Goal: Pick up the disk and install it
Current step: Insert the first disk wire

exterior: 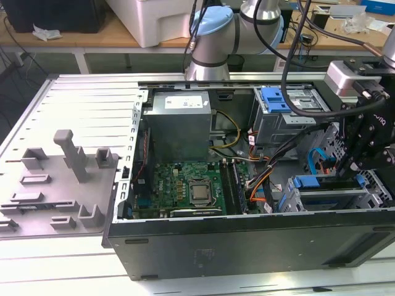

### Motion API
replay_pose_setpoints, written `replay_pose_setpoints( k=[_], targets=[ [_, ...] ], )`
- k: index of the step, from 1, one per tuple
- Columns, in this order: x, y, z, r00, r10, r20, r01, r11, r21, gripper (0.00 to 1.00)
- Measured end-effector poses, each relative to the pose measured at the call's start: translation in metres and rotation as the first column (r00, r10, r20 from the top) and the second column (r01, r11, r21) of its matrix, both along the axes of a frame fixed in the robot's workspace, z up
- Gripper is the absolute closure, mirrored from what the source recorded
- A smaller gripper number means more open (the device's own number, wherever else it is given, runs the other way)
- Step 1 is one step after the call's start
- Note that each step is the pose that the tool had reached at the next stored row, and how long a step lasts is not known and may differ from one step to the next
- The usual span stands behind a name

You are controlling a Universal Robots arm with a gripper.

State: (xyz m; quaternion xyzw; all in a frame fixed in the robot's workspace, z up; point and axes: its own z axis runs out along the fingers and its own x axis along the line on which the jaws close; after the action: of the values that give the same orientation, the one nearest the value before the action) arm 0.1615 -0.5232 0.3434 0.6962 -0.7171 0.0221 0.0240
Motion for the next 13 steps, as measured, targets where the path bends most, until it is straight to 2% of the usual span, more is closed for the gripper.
replay_pose_setpoints(
  k=[13],
  targets=[
    [0.0,0.0,-0.0028,1.0,0.0,0.0,0.0,1.0,-0.0001,0.83]
  ],
)
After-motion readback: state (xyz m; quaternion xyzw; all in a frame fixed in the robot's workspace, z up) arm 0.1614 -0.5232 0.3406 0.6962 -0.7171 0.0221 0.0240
